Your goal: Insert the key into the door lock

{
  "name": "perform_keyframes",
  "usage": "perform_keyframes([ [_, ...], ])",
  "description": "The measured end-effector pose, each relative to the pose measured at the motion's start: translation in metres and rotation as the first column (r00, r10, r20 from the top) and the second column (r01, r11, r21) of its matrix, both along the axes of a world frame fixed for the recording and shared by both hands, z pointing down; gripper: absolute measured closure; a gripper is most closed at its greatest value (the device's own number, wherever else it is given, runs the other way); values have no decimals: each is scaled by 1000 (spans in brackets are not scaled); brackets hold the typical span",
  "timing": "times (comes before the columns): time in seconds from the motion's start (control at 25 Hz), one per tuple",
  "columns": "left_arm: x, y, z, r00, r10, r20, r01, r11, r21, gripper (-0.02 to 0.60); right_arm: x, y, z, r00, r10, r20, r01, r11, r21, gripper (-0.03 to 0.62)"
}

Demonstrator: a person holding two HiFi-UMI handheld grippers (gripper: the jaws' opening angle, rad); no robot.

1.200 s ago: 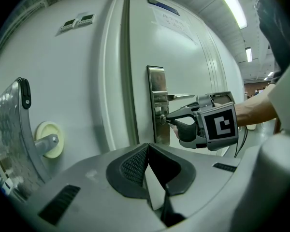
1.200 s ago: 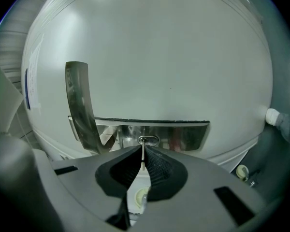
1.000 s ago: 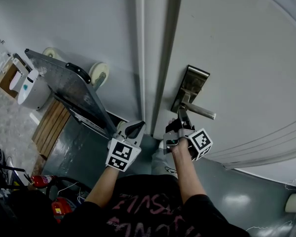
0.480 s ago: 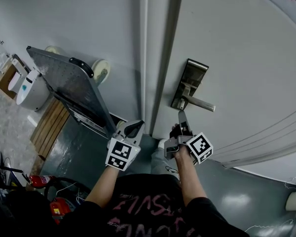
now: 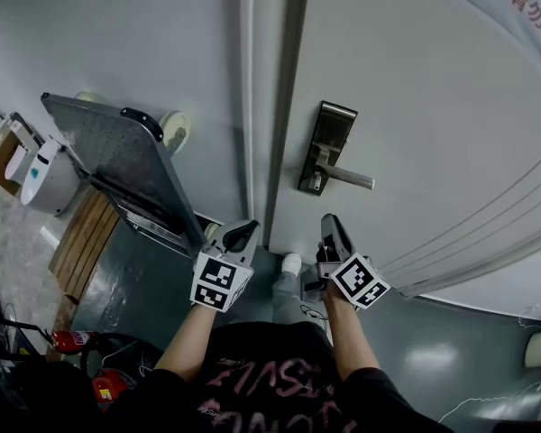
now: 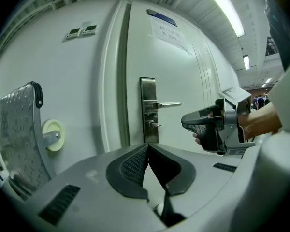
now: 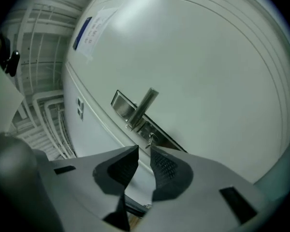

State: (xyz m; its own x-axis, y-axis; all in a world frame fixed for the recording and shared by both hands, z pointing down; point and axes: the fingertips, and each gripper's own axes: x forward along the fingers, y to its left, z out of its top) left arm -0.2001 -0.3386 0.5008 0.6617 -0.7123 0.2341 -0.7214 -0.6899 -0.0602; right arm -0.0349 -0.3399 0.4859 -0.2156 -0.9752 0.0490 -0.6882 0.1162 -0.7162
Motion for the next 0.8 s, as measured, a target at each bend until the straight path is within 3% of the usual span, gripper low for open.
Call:
perform_keyframes([
  [0.32, 16, 13, -22, 999, 29, -24, -29, 1000, 3, 568, 3, 28, -18, 963, -2, -270, 1, 1000, -4, 511],
  [0.6, 23, 15, -39, 999, 19, -50, -18, 1000, 15, 569, 13, 44, -41, 924, 29, -381, -15, 999, 40, 523],
  [0.8, 27, 12, -42, 999, 3, -47, -2, 1000, 15, 568, 25, 47, -40, 901, 10, -434, 0, 1000, 23, 526],
])
